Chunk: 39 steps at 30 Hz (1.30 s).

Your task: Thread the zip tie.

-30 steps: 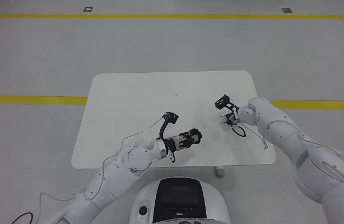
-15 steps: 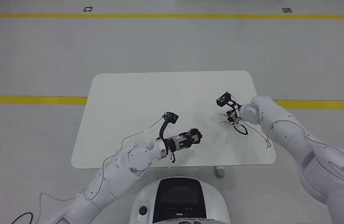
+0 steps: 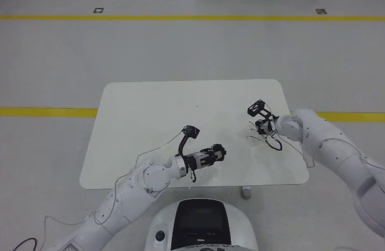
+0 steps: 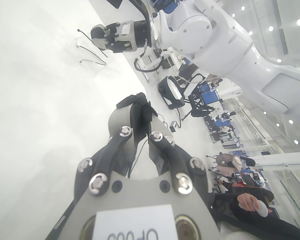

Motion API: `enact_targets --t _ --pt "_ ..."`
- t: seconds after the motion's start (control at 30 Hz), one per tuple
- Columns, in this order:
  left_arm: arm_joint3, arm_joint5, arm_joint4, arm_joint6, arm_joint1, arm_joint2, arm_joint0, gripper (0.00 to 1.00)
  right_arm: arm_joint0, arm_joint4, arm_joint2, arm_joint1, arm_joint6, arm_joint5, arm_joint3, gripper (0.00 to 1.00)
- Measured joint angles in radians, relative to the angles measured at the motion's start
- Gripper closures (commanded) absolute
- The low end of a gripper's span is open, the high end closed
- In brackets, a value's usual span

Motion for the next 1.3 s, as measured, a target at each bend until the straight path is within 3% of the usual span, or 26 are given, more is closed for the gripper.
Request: enact_targets --t 0.37,0.73,0.97,1.17,1.3 --pt "0.000 0.000 0.000 0.000 0.000 0.000 0.000 1.00 -0.071 0.068 0.068 0.150 -0.081 0.000 -0.229 1.00" --pt "0.000 0.003 0.000 0.004 0.000 0.000 0.002 1.00 -0.082 0.083 0.075 0.155 -0.094 0.001 -0.237 1.00" --pt "0.014 0.025 -0.041 0.092 -0.016 0.032 0.020 1.00 -0.199 0.161 0.142 0.185 -0.376 0.000 -0.325 1.00" --pt "0.068 0.033 -0.101 0.149 -0.044 0.080 -0.004 1.00 -0.315 0.194 0.176 0.242 -0.617 0.000 -0.454 1.00" --pt "0.090 0.032 -0.102 0.217 -0.058 0.093 -0.021 1.00 -0.345 0.214 0.182 0.267 -0.661 0.000 -0.508 1.00"
